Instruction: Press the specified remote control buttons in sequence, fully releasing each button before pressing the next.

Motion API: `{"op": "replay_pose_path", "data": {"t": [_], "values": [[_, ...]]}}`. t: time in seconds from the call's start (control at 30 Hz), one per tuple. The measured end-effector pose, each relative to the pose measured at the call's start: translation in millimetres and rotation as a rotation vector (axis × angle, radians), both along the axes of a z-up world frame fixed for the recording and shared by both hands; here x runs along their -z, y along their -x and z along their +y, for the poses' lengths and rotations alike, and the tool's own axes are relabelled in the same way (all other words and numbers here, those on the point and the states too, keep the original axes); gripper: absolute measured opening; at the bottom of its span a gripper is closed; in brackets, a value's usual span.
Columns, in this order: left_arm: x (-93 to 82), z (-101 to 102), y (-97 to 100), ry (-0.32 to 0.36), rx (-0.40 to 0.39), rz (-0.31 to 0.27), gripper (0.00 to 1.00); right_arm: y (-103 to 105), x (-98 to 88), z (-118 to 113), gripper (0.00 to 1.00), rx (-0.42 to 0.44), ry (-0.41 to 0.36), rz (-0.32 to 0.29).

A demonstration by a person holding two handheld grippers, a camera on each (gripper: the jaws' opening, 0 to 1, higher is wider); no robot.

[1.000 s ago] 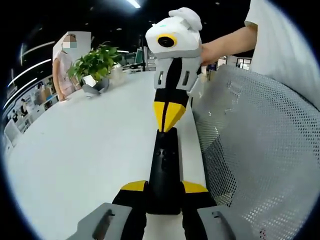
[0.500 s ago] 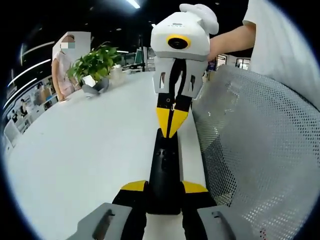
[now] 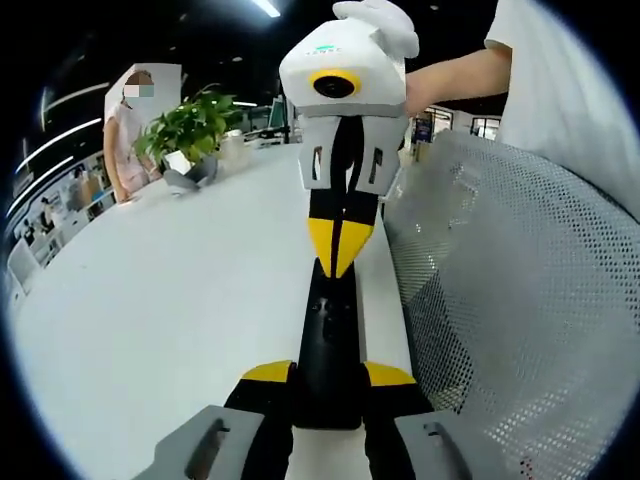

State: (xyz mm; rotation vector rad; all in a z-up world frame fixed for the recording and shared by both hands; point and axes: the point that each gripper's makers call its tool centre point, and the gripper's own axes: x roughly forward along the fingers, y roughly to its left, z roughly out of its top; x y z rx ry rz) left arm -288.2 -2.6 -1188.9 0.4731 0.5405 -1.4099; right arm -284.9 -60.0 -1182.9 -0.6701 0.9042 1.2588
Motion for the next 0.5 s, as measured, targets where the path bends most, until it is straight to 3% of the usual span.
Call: {"op": "replay_pose_path", "data": {"t": [0.07,0.13,0.17,0.33,0.5], "values": [[-0.1,0.0,0.0,0.001,-0.001,0.000,0.25,0.0,-1.5,-0.6,0.00,0.021,-0.073,-0.006],[-0.1,0.1,-0.1,0.001,-0.001,0.000,0.25,-0.9,-2.6,-1.0,0.00,0.133,-0.126,0.039],[-0.1,0.1,-0.1,0.001,-0.001,0.000,0.25,-1.1,-3.7,-0.4,0.00,0.146,-0.138,0.044],[-0.1,-0.3,-0.2,0.000,0.006,-0.001,0.25,-0.2,-3.6,0.8,0.00,0.115,-0.094,0.008],[-0.1,-0.5,-0.3,0.001,0.009,-0.001,0.25,0.8,-4.8,9.0,0.00,0.091,-0.098,0.001]]}}
